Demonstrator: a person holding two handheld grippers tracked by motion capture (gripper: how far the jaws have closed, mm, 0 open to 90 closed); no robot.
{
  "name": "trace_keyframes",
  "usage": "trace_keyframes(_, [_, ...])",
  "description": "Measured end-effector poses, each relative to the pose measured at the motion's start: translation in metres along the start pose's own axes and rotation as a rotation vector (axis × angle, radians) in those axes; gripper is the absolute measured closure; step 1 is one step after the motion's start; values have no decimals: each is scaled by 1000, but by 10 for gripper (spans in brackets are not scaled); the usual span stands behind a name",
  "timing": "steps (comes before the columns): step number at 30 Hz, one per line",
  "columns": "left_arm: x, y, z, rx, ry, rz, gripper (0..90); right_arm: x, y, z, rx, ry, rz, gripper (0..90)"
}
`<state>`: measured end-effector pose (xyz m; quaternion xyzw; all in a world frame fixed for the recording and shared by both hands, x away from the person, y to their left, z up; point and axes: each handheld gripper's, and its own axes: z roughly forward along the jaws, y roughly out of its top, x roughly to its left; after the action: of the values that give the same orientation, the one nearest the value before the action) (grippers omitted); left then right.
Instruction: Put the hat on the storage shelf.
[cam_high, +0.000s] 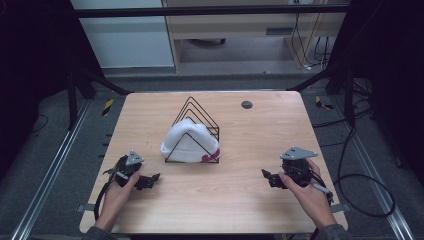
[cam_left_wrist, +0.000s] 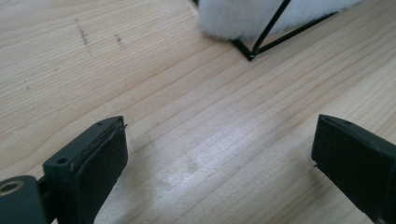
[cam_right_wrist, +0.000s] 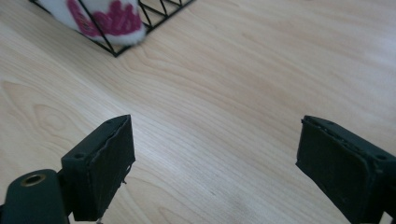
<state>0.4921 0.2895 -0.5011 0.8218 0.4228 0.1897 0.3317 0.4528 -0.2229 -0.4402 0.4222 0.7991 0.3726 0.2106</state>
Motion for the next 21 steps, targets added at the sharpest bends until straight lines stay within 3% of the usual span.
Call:
trace_keyframes(6, [3,-3,2,5,-2,-3,30,-9,-17,21,28,-5,67,123])
trace_keyframes(9, [2,-3,3,-11,-32,-21,29,-9,-22,27,37,-2,77,123])
trace_keyframes(21, [0,-3,7,-10,-10,0,2,-9,-29,55,51,-16,107,109])
